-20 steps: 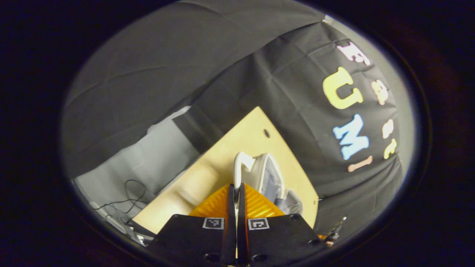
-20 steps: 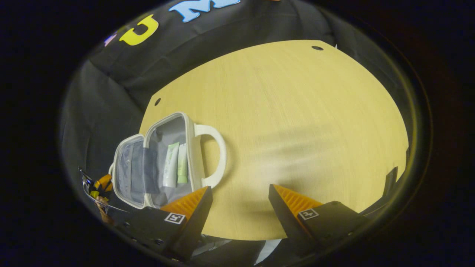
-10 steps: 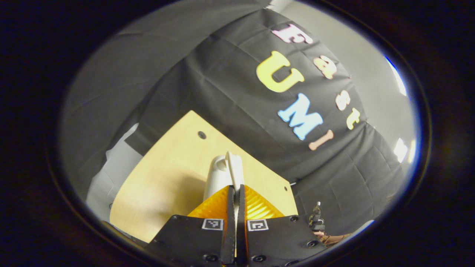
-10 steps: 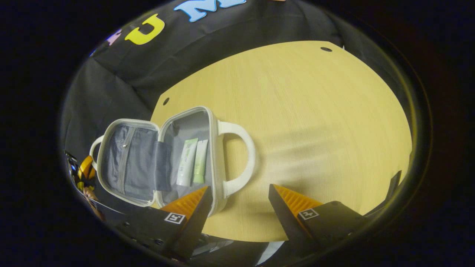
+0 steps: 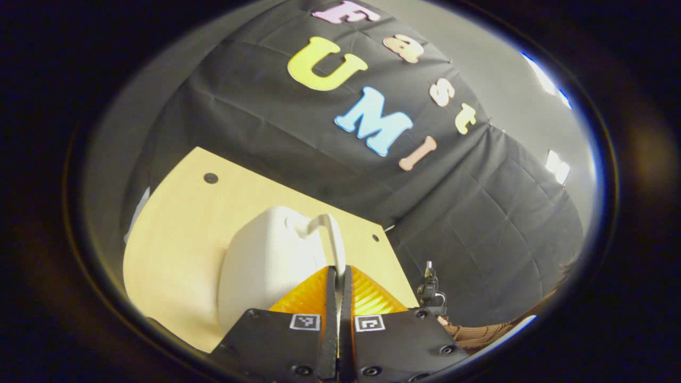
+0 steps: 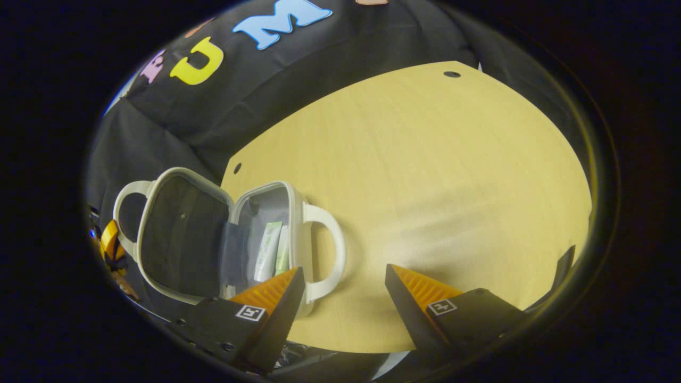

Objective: First open the suitcase, pack the skin care products into it, and then close the suitcase.

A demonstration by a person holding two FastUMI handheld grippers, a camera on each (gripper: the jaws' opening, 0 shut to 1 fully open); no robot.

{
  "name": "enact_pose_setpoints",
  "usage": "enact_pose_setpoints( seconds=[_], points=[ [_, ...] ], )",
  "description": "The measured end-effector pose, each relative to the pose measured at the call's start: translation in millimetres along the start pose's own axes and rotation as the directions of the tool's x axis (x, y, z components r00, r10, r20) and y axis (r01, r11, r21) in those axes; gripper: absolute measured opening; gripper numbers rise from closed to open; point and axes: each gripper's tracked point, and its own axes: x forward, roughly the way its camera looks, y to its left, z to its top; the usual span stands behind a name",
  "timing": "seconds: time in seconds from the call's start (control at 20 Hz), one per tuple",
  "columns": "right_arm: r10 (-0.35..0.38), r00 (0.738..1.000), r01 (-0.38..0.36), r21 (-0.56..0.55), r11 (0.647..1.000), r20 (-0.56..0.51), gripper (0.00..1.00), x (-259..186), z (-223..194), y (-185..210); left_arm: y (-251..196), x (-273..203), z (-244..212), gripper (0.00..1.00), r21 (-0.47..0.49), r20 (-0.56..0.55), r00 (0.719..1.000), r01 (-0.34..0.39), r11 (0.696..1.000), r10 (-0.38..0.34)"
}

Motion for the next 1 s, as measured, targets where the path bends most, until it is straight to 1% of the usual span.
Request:
enact_pose_setpoints(
  seconds=[0.1,0.25,0.35,0.4,0.45,0.5,0.55,0.6,0.65,0.7,0.75,0.9,0.95,1.0],
  points=[
    [-0.001,1.000,0.001,0.028,1.000,0.015,0.94,-8,4,-15,-19,28,-26,0.10,0.005,-0.031,0.999,0.013,1.000,-0.013],
    [-0.013,0.999,0.010,0.074,0.997,0.033,0.94,-22,9,-41,-39,73,-65,0.10,-0.044,-0.085,0.996,0.024,0.999,-0.028],
    [-0.025,0.999,0.021,0.091,0.996,0.045,0.94,-34,11,-58,-50,108,-113,0.10,-0.064,-0.141,0.990,0.007,0.998,-0.016],
    [-0.030,0.998,0.025,0.096,0.995,0.049,0.94,-39,11,-65,-48,125,-139,0.10,-0.072,-0.179,0.984,-0.012,0.997,-0.001],
    [-0.034,0.998,0.029,0.101,0.995,0.053,0.94,-44,11,-74,-33,144,-163,0.10,-0.077,-0.227,0.973,-0.046,0.996,0.027],
    [-0.036,0.998,0.030,0.107,0.994,0.055,0.94,-48,13,-81,-24,162,-196,0.10,-0.068,-0.280,0.958,-0.092,0.993,0.069],
    [-0.036,0.998,0.029,0.118,0.993,0.058,0.94,-52,13,-89,-14,178,-236,0.10,-0.042,-0.339,0.934,-0.139,0.989,0.117],
    [-0.032,0.998,0.024,0.130,0.991,0.061,0.94,-55,15,-93,-20,183,-253,0.15,-0.044,-0.344,0.932,-0.135,0.990,0.112],
    [-0.030,0.997,0.020,0.137,0.990,0.066,0.94,-58,17,-98,-11,191,-260,0.11,-0.002,-0.338,0.928,-0.169,0.986,0.159],
    [-0.029,0.997,0.018,0.139,0.990,0.072,0.94,-62,18,-104,-7,191,-260,0.11,0.041,-0.314,0.929,-0.193,0.980,0.196],
    [-0.027,0.997,0.017,0.137,0.990,0.074,0.94,-65,19,-109,-5,192,-257,0.11,0.054,-0.305,0.930,-0.198,0.979,0.206],
    [-0.011,0.998,0.003,0.128,0.992,0.060,0.94,-64,23,-121,-9,192,-252,0.11,-0.027,-0.272,0.938,-0.231,0.973,0.215],
    [-0.001,0.998,-0.005,0.119,0.993,0.057,0.94,-64,26,-122,-9,191,-248,0.16,-0.057,-0.263,0.940,-0.242,0.969,0.219],
    [0.008,0.998,-0.014,0.107,0.994,0.055,0.94,-65,30,-124,-8,194,-245,0.18,-0.075,-0.258,0.939,-0.255,0.964,0.228]
  ],
)
